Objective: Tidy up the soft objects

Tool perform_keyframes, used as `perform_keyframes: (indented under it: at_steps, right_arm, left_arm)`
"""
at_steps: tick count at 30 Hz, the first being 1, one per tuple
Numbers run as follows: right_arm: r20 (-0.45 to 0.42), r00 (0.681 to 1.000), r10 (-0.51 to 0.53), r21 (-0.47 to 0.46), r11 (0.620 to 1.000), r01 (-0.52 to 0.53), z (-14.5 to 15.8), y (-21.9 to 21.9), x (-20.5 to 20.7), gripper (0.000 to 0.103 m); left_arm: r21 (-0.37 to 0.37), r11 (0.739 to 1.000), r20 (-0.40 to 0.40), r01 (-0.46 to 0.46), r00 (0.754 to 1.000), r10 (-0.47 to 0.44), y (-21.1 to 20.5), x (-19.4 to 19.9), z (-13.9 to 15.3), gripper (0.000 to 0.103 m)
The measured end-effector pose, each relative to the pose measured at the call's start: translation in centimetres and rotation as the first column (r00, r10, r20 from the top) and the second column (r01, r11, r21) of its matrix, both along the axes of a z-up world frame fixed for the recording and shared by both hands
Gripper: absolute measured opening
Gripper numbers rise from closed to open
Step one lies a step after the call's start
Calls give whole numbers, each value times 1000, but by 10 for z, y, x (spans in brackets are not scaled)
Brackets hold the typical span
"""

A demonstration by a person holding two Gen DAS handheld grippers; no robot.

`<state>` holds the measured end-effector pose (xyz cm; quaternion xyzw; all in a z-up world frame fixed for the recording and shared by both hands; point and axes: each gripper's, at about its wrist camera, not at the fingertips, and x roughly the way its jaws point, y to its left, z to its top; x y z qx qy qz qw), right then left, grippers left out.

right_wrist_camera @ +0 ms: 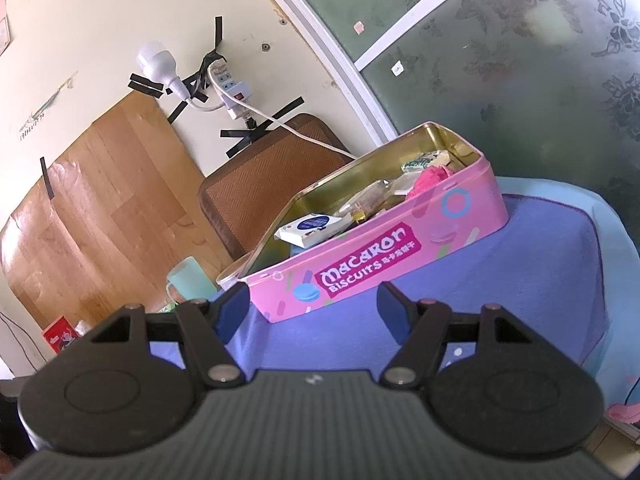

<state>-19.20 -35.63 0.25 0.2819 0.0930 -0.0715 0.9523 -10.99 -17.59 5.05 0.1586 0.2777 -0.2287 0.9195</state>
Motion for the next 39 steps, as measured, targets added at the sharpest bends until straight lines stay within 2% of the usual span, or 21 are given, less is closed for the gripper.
perform_keyframes:
  at_steps: [33,39]
  right_arm:
    - [-23,1000,3,-26,1000,-4,-5,1,7,73]
    - [-44,999,-22,-39,999,21,-6,-3,6,73]
  left_arm:
    - [28,999,-78,-22,997,24,-1,14,-16,103]
    - [7,1000,-80,12,997,-11,-9,11,-16,103]
